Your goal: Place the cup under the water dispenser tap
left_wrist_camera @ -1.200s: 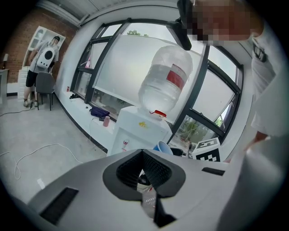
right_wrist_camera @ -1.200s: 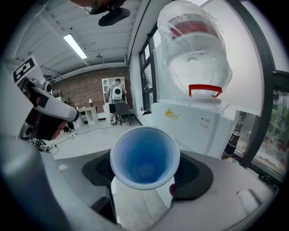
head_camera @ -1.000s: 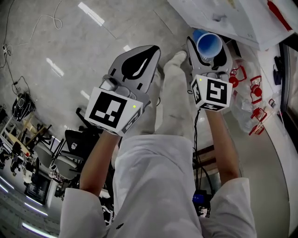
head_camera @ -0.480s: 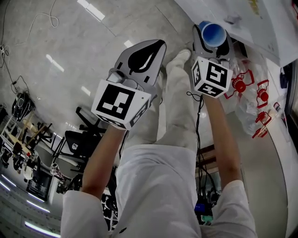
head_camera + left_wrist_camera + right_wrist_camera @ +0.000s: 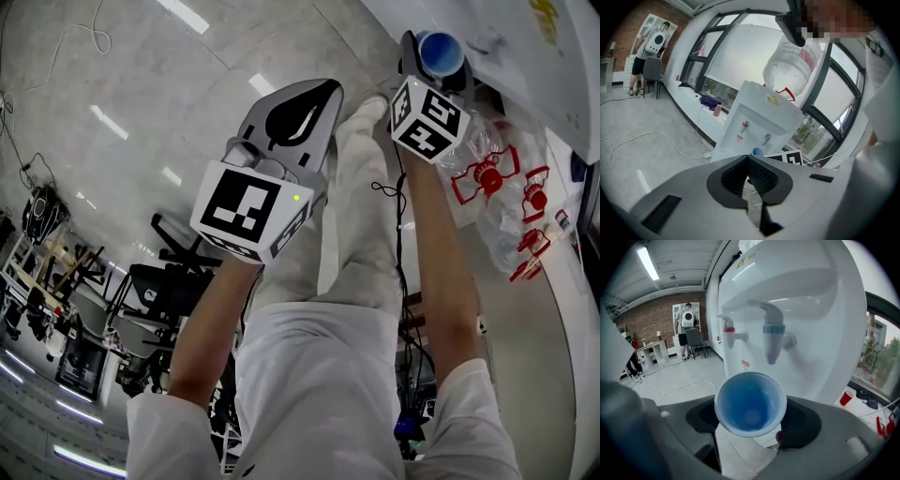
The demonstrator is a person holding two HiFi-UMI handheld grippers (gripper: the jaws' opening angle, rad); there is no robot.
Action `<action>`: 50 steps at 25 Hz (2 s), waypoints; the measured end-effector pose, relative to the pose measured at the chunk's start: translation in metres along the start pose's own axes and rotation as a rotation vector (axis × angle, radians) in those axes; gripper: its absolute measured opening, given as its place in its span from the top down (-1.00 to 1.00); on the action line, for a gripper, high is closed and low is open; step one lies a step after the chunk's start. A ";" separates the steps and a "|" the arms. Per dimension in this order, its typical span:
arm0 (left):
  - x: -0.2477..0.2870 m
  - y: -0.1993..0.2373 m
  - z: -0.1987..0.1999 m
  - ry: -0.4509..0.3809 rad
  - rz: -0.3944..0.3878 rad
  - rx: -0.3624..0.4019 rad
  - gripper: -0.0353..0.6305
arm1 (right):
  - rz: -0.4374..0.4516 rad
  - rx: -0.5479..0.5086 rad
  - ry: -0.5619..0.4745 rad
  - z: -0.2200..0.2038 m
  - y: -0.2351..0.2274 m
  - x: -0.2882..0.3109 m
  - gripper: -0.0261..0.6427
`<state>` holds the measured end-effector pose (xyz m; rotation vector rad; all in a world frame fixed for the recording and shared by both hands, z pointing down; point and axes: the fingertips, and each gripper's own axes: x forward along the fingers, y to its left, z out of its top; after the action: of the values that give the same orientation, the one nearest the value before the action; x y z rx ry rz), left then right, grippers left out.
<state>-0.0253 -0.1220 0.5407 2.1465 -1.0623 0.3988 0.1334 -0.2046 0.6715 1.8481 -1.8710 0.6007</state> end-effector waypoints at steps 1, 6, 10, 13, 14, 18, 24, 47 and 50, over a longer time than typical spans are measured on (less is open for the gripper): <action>0.001 0.002 0.000 -0.001 0.001 -0.005 0.89 | -0.010 0.007 0.004 -0.002 -0.002 0.004 -0.17; 0.009 0.007 -0.005 0.008 -0.004 -0.012 0.89 | -0.040 0.041 0.028 -0.013 -0.011 0.024 -0.17; 0.013 0.007 -0.011 0.018 -0.009 -0.017 0.89 | -0.066 0.066 0.050 -0.022 -0.016 0.037 -0.17; 0.015 0.006 -0.014 0.026 -0.011 -0.019 0.89 | -0.097 0.087 0.065 -0.029 -0.021 0.047 -0.17; 0.015 0.006 -0.015 0.029 -0.015 -0.019 0.89 | -0.109 0.093 0.066 -0.029 -0.023 0.050 -0.17; 0.016 0.005 -0.017 0.038 -0.022 -0.021 0.89 | -0.155 0.119 0.064 -0.029 -0.032 0.060 -0.17; 0.017 0.002 -0.020 0.047 -0.025 -0.026 0.89 | -0.199 0.136 0.071 -0.034 -0.036 0.068 -0.17; 0.002 0.006 -0.021 0.031 -0.004 -0.027 0.89 | -0.231 0.219 0.104 -0.054 -0.032 0.064 -0.31; -0.002 0.003 -0.021 0.026 -0.007 -0.029 0.89 | -0.239 0.236 0.111 -0.056 -0.031 0.058 -0.30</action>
<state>-0.0283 -0.1075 0.5560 2.1135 -1.0398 0.4049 0.1645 -0.2190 0.7510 2.1008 -1.5335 0.8493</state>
